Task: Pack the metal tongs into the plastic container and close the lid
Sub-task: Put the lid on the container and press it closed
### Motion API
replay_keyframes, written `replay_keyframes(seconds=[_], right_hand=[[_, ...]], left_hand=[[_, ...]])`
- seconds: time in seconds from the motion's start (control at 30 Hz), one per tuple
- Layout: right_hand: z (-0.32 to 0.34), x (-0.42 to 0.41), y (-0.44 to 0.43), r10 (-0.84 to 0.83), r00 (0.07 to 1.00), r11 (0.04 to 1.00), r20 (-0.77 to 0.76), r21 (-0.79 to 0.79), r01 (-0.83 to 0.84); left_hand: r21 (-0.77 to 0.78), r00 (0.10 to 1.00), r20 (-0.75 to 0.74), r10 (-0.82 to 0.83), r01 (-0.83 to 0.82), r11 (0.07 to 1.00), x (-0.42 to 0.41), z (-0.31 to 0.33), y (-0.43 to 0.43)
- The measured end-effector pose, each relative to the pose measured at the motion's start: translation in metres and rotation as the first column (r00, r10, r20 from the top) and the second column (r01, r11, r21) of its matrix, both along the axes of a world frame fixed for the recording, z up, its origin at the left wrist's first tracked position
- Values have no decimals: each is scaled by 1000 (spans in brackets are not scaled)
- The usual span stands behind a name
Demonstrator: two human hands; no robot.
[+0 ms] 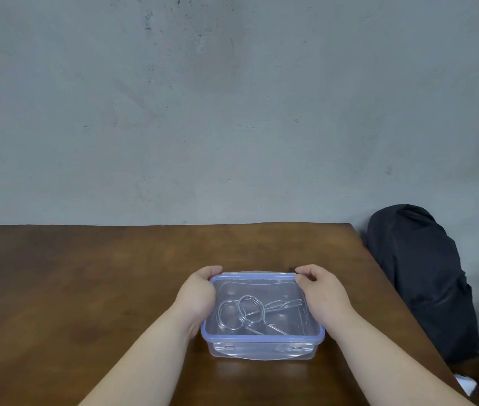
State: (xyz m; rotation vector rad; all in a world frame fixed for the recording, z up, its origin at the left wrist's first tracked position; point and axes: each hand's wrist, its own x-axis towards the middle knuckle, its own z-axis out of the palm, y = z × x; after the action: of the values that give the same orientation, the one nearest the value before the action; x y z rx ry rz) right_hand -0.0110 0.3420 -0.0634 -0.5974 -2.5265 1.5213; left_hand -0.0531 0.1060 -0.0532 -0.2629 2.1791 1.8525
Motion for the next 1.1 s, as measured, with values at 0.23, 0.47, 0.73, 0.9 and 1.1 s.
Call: replay_keyframes(seconds=[0.23, 0.47, 0.73, 0.9, 1.1], right_hand=[[-15, -2, 1, 15, 991, 725, -132, -681, -102], [-8, -1, 10, 288, 950, 925, -119, -223, -308], [46, 3, 9, 580, 543, 254, 607, 499, -829], [52, 8, -8, 507, 545, 177, 668, 539, -824], [49, 14, -12, 516, 596, 195, 615, 593, -781]], left_hand=[[433, 999, -9, 40, -32, 901, 6, -16, -5], [-475, 794, -310, -524, 348, 808, 1, -11, -9], [-886, 474, 264, -840, 464, -17, 2, 33, -5], [-926, 477, 268, -837, 367, -87, 10, 33, 7], [-945, 485, 207, -849, 324, -45, 12, 28, 7]])
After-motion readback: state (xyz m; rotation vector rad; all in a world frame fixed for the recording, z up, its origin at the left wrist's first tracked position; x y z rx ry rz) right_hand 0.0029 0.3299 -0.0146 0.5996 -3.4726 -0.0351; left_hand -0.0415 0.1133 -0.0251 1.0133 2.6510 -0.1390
